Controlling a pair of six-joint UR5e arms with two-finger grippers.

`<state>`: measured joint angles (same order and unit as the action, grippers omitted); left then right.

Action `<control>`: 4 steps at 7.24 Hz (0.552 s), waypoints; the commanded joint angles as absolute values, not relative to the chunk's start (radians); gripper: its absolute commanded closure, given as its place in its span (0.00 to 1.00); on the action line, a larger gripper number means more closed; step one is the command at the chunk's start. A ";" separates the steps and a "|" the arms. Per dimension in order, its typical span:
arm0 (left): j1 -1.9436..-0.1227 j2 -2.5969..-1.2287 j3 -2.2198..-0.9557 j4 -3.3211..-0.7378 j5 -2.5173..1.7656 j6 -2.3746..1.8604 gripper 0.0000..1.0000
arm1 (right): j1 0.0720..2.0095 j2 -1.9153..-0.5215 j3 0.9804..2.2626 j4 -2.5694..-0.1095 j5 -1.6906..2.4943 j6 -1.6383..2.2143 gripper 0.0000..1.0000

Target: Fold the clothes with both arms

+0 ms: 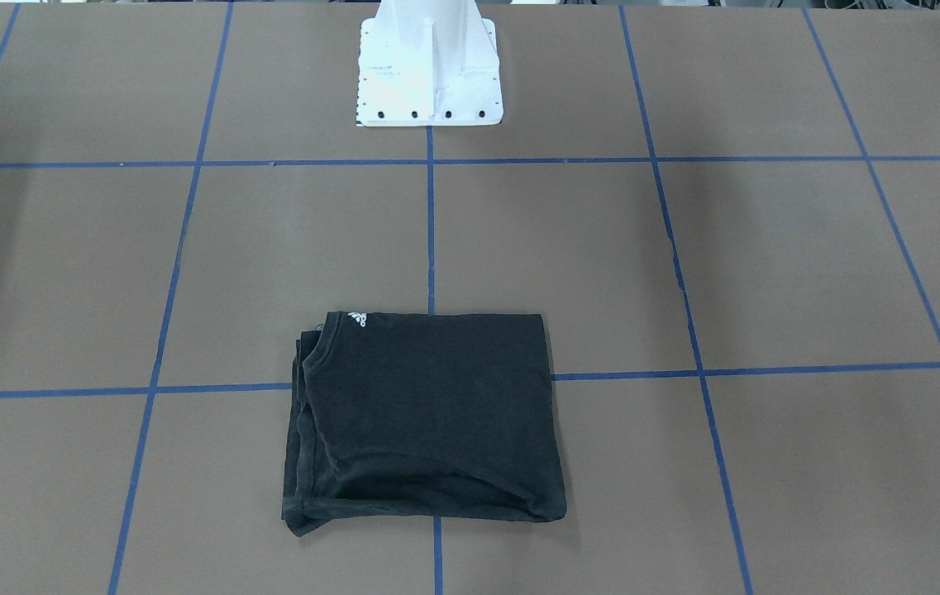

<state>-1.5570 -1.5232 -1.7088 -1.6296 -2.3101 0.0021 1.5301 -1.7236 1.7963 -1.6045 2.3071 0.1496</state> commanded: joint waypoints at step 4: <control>-1.557 -1.523 -1.707 -1.631 -2.347 0.005 0.00 | 1.529 -1.718 1.790 -1.606 2.307 0.150 0.00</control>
